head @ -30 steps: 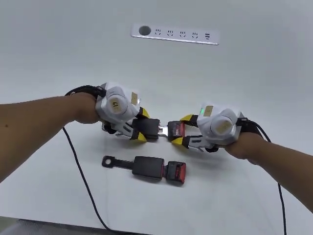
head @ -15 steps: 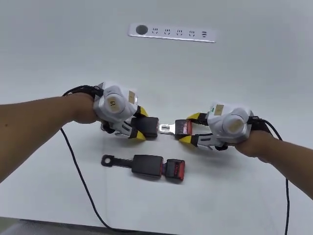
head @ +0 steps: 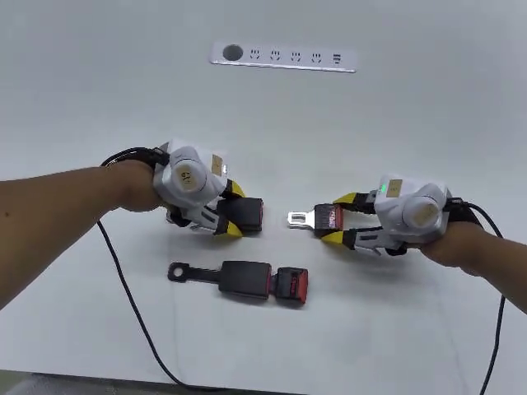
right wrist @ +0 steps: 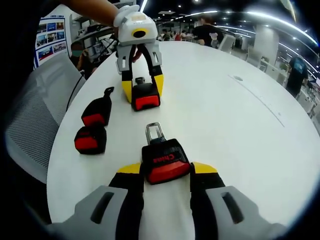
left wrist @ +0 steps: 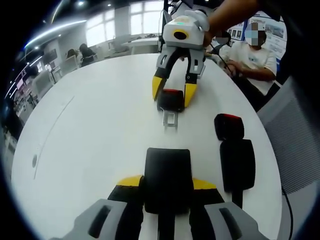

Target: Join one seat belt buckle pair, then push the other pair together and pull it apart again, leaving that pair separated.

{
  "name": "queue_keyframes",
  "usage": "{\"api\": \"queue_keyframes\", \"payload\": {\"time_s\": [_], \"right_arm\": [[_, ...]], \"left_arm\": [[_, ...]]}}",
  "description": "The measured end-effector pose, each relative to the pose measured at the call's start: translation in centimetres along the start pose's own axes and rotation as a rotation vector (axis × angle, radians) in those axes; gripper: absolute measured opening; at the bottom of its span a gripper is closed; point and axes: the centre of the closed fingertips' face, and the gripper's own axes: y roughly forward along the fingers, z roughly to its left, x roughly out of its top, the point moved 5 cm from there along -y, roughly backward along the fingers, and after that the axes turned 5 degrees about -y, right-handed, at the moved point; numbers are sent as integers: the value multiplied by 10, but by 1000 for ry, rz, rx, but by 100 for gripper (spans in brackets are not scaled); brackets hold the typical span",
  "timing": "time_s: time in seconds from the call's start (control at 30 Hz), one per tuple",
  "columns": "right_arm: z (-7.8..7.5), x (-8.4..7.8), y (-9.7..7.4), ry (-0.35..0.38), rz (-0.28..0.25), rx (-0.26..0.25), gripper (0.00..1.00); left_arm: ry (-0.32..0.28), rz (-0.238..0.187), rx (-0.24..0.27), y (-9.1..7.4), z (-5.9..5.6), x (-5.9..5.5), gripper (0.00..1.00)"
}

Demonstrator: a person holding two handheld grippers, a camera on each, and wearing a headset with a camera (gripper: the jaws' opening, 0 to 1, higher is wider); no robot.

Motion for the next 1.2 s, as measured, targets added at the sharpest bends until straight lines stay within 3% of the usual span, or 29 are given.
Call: {"api": "queue_keyframes", "payload": {"time_s": [0.77, 1.2], "right_arm": [[-8, -29, -34, 7, 12, -2, 35], [-9, -35, -33, -3, 24, -4, 35]], "left_arm": [[-6, 10, 6, 0, -3, 4, 36], [-17, 25, 20, 1, -4, 6, 36]]}}
